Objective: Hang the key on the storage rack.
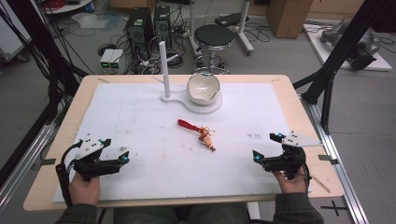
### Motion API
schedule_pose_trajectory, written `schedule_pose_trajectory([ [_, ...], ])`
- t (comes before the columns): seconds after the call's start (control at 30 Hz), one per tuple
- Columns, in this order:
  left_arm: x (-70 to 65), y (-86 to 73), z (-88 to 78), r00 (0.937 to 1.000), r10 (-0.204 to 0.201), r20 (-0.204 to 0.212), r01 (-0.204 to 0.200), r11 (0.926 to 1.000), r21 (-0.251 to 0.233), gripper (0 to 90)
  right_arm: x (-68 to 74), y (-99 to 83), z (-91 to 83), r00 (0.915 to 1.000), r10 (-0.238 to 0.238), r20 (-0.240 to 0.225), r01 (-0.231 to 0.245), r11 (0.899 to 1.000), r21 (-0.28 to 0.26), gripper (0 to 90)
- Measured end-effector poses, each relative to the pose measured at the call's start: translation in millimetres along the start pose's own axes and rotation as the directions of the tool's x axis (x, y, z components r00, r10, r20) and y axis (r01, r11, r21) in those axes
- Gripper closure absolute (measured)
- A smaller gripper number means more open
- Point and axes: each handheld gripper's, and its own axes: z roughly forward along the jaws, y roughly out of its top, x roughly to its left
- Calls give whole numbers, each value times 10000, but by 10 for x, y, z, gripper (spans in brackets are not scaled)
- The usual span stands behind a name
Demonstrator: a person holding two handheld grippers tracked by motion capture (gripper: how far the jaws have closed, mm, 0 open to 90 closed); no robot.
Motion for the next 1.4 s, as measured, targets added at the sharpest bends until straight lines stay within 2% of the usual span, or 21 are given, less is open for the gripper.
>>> schedule_pose_trajectory([
  [0.33,5,16,35,10000,66,71,-66,10000,57,196,-12,-4,38,10000,20,-94,-18,9999,159,24],
  [0.63,-1,14,28,10000,58,81,-58,10000,-23,196,-3,5,43,9998,-136,-136,138,9998,105,24],
  [0.83,-12,18,20,9998,184,122,-184,9998,-27,196,15,5,13,9999,4,-116,-3,10000,90,24],
  [1.0,-28,23,19,9997,160,175,-158,9998,-84,196,32,6,-19,9999,-117,-18,118,9999,6,24],
  [1.13,-43,35,31,9995,214,235,-212,9997,-71,196,47,10,-36,10000,-36,-40,36,10000,4,24],
  [1.4,-44,33,33,9995,213,228,-211,9997,-77,196,39,40,7,9998,-170,-76,170,9999,18,24],
])
